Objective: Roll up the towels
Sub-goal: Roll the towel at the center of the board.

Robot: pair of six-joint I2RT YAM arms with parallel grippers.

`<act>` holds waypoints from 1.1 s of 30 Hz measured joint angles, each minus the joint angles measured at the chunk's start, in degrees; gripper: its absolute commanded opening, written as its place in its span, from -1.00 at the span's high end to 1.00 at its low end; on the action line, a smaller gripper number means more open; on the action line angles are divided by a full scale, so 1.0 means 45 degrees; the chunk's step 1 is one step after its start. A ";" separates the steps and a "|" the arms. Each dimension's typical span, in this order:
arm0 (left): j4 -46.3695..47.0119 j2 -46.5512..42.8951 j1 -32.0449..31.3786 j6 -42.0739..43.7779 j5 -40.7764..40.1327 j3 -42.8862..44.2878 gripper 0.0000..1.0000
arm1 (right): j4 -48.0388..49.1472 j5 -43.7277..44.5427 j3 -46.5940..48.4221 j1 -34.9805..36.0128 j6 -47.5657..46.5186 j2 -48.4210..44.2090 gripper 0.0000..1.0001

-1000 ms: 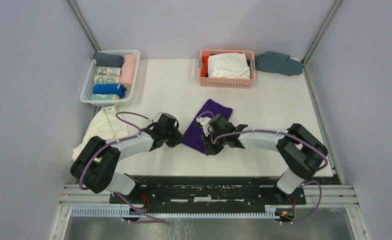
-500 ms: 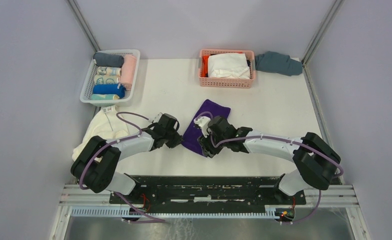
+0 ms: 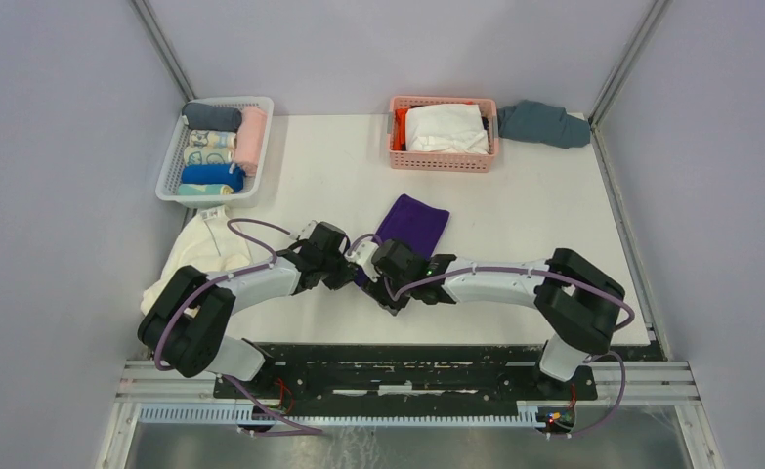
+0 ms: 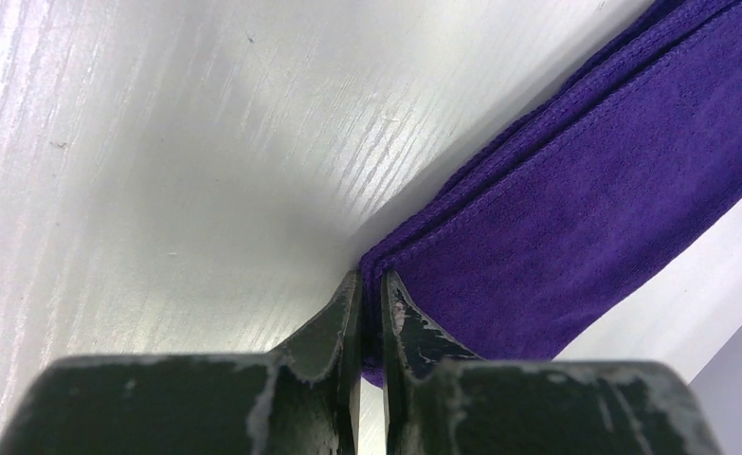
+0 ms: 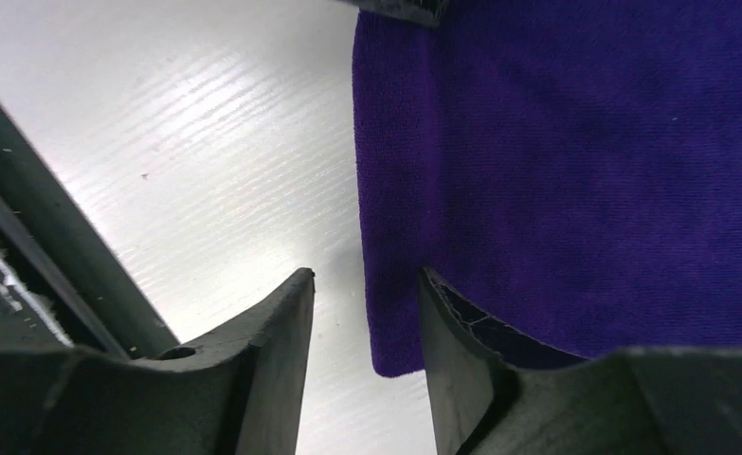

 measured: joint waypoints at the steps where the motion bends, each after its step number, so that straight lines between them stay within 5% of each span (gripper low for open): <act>1: -0.0024 -0.0015 -0.0005 0.0005 0.0000 0.0000 0.84 | -0.0024 0.0102 0.0044 0.0068 -0.0019 0.0189 0.00; 14: -0.0466 -0.0209 -0.0024 0.0000 -0.0078 0.0000 0.83 | -0.0049 0.1297 0.0049 0.0306 -0.0117 0.1064 0.10; 23: -0.0806 -0.0559 -0.0029 0.0005 -0.0321 0.0000 0.74 | -0.0097 0.1603 0.0194 0.0350 -0.0262 0.1141 0.97; 27: -0.1161 -0.1059 -0.0073 0.0000 -0.0593 -0.0005 0.52 | -0.0384 0.0772 0.0437 0.0189 -0.0248 0.1141 0.99; 33: -0.1545 -0.2074 -0.0068 0.0000 -0.1127 -0.0146 -0.07 | -0.1015 -0.2059 0.1137 -0.0792 0.0068 0.1336 0.99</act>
